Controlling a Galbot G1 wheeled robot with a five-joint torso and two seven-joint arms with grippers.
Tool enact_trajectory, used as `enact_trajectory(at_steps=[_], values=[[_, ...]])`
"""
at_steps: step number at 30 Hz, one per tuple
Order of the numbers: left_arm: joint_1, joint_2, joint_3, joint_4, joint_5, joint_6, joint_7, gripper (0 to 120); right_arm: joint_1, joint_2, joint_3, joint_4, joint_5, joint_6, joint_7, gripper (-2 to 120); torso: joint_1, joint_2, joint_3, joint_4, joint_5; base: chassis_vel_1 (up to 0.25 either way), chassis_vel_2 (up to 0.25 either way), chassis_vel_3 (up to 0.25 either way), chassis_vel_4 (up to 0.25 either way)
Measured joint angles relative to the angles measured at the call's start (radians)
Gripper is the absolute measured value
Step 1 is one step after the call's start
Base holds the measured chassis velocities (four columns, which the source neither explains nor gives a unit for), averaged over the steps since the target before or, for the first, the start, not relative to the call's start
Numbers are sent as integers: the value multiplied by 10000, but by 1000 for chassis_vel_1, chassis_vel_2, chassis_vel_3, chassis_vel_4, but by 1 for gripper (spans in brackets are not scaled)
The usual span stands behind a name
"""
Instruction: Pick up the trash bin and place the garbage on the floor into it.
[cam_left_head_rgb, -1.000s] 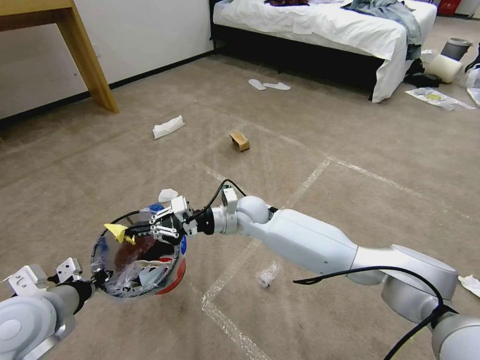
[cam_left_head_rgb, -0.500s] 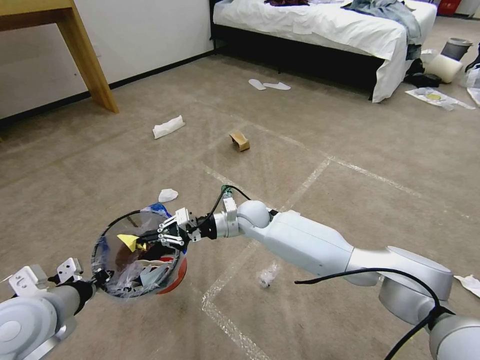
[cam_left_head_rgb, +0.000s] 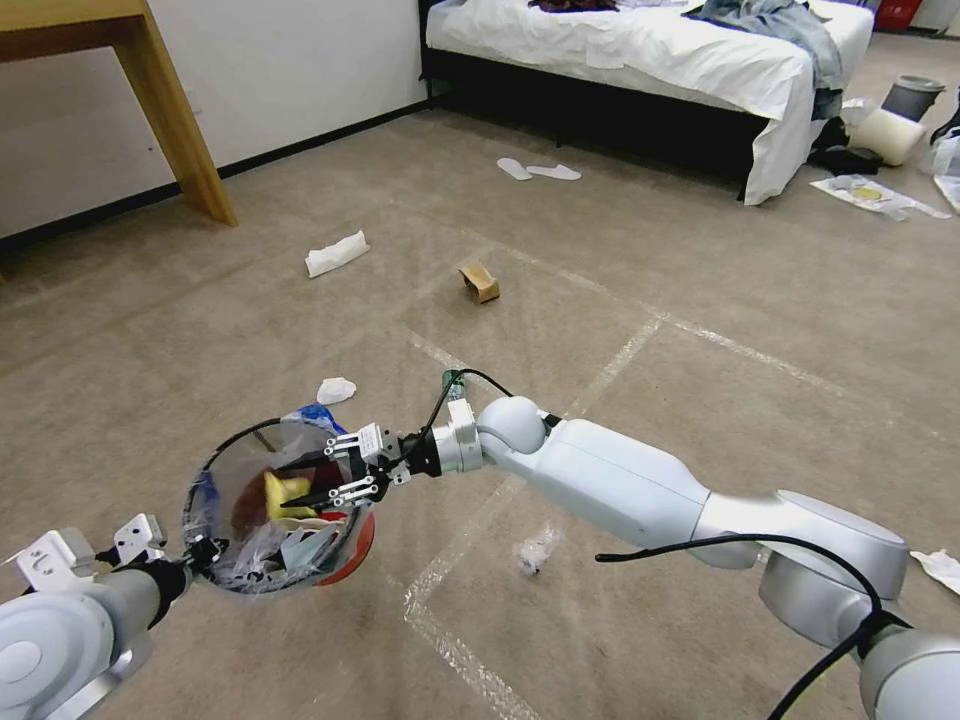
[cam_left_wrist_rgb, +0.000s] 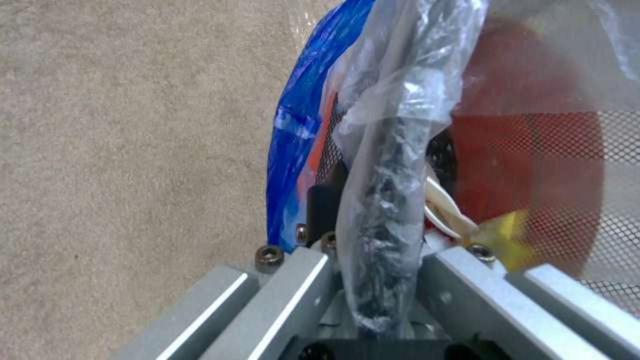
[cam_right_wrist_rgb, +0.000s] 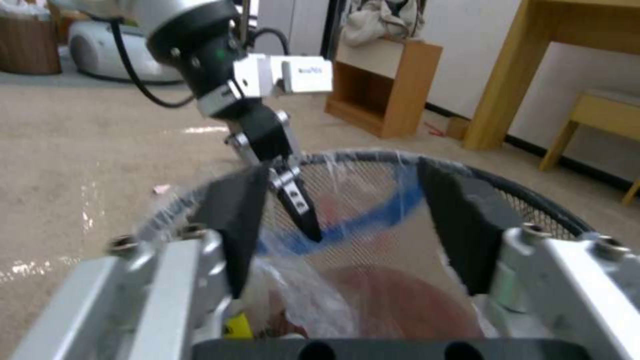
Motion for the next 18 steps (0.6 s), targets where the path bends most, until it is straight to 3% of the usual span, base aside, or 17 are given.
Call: enact_trajectory(at_steps=[10, 18], values=[[-28, -24, 52, 5, 10, 3, 0, 0, 101, 195, -86, -268, -185, 116, 174, 98, 0, 0, -1, 0, 0, 0, 0, 0, 0], [-65, -35, 106, 11, 19, 7, -9, 0, 84, 235, -60, -387, -79, 212, 536, 100, 1, 0, 0, 0, 0, 0, 0, 0, 0]])
